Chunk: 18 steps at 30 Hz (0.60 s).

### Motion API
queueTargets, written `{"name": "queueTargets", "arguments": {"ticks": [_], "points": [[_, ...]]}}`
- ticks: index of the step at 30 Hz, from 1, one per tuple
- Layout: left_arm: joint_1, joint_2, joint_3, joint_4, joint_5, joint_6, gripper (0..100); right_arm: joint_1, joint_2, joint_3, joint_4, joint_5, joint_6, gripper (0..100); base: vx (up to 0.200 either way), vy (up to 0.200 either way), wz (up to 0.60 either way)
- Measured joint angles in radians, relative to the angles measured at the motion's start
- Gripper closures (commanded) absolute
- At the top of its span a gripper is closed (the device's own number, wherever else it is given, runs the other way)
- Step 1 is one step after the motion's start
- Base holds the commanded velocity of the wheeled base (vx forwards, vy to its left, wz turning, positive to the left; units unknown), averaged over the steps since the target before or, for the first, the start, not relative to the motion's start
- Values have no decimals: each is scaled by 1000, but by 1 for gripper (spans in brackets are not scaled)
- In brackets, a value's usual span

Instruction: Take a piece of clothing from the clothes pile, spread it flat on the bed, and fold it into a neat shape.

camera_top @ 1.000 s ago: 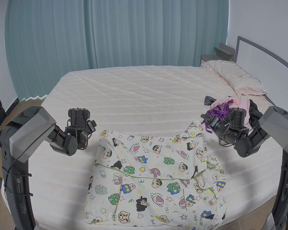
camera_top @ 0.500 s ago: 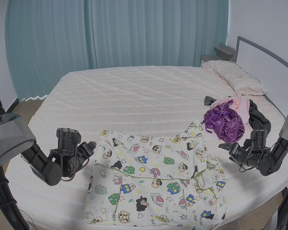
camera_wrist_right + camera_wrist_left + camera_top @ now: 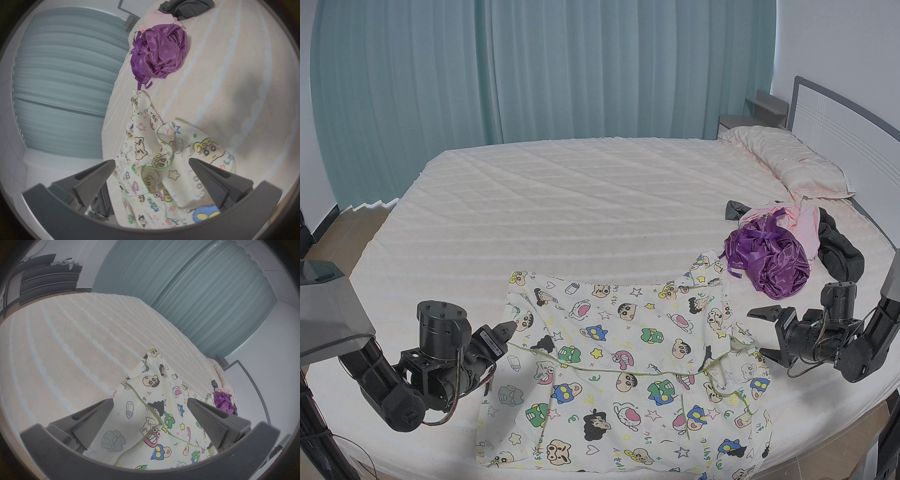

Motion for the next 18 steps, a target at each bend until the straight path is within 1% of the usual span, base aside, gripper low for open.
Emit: {"name": "queueTargets", "arguments": {"ticks": [3, 7, 13, 14, 18], "points": [[-11, 13, 0, -3, 0, -5, 0, 13, 10, -18, -5, 0, 36, 0, 0, 0, 0], [-18, 24, -1, -3, -1, -7, 0, 33, 37, -39, -7, -8, 44, 0, 0, 0, 0], [-19, 34, -3, -5, 1, -6, 0, 40, 71, -62, -8, -13, 43, 0, 0, 0, 0], [-19, 36, -3, -5, 1, -6, 0, 41, 76, -65, -9, -13, 43, 100, 0, 0, 0], [-18, 44, -8, -5, 4, -7, 0, 42, 99, -74, -4, -16, 39, 100, 0, 0, 0]]}}
